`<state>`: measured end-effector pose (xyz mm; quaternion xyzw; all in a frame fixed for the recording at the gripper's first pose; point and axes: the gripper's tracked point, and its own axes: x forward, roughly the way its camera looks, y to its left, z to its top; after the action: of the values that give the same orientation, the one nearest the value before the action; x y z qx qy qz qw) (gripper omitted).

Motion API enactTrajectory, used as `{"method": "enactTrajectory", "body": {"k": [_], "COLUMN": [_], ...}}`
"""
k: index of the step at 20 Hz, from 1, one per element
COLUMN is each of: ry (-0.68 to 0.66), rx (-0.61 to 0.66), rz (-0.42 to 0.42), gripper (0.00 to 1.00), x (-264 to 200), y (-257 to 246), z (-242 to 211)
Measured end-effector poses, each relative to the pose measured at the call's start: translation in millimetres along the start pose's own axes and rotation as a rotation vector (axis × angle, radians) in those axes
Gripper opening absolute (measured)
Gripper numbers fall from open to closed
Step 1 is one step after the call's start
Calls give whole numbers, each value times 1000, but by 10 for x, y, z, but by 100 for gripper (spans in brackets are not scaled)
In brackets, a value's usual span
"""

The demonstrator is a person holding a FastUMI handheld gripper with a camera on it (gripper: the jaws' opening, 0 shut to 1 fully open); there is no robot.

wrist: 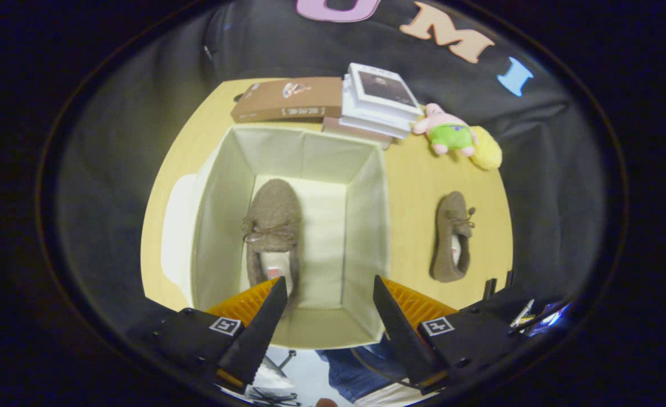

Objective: Open the storage box then place both shoes into the box .Put the left shoe in first, then the right shoe, with the right side of both shoes facing outward in a uniform manner.

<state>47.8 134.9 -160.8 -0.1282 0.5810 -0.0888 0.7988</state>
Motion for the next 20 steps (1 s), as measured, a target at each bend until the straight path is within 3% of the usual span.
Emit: {"method": "enactTrajectory", "body": {"k": [7, 15, 20], "ry": [-82, 26, 119], "rx": [115, 178, 243], "rz": [-150, -211, -199], "gripper": [99, 97, 83], "x": [-128, 655, 1195], "y": [-1348, -2453, -2780], "z": [202, -48, -297]}}
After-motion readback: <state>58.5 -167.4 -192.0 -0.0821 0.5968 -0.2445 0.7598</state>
